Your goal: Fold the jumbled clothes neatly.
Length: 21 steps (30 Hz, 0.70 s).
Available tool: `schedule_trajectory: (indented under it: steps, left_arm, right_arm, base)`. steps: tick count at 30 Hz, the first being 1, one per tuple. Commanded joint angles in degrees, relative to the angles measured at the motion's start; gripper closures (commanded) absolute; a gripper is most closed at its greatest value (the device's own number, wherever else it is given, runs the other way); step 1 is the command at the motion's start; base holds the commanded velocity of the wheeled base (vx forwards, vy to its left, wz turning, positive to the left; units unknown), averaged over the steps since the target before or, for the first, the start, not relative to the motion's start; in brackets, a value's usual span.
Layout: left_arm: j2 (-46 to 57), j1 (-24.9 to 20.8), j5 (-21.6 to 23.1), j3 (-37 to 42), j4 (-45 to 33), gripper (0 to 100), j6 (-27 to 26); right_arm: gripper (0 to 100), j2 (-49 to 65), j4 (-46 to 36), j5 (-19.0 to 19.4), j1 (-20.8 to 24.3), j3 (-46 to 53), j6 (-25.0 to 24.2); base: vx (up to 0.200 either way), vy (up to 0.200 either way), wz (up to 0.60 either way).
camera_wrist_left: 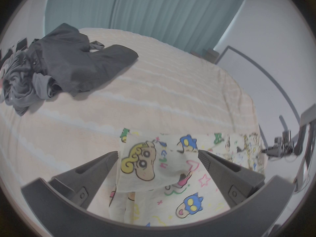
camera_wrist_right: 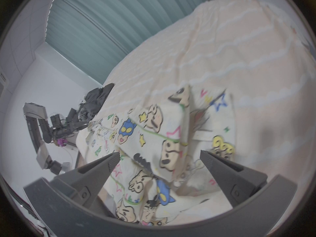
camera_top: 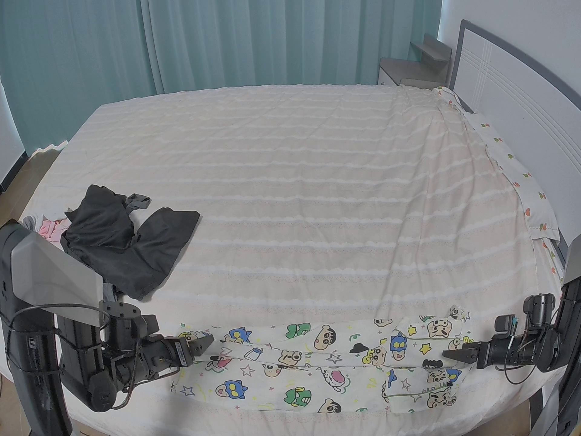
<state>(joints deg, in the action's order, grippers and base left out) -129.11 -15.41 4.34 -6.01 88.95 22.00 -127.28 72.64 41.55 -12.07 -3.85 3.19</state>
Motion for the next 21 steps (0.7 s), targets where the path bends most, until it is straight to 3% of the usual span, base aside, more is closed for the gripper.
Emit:
schedule_trajectory:
  steps: [1, 5, 7, 12, 17, 20, 21]
  left_arm:
    - [7.56, 2.66, -0.38, 1.00, 0.34, 0, 5.95]
    - [10.28, 4.07, -0.38, 1.97, 0.25, 0, 10.78]
    - [10.81, 4.42, -0.38, 2.41, 0.25, 0, 14.03]
    - [10.81, 4.42, -0.38, 3.11, 0.25, 0, 24.49]
    - [10.55, 4.51, 1.37, 3.90, 0.25, 0, 36.53]
    - [10.46, 4.60, 1.90, 3.99, 0.25, 0, 37.32]
    - [10.81, 6.53, 6.38, 5.13, 0.25, 0, 38.03]
  right_arm:
    - [0, 1.51, 5.23, -3.49, -4.02, 3.85, -1.08]
    - [0, 7.05, 6.28, -3.40, -5.42, 3.85, -4.34]
    - [0, 11.53, 7.25, -3.31, -4.37, 3.85, -8.38]
    - [0, 18.82, 7.25, -3.84, 4.42, 1.74, -18.22]
    - [0, 15.40, 6.90, -4.46, 15.23, -2.39, -27.45]
    - [0, 14.61, 7.07, -4.98, 16.20, -3.09, -28.42]
    - [0, 11.62, 7.07, -8.59, 20.95, -6.52, -32.46]
  base:
    - [0.000, 0.000, 0.00]
    - [0.000, 0.000, 0.00]
    - [0.000, 0.000, 0.00]
    - [0.000, 0.000, 0.00]
    - [0.000, 0.000, 0.00]
    - [0.000, 0.000, 0.00]
    - [0.000, 0.000, 0.00]
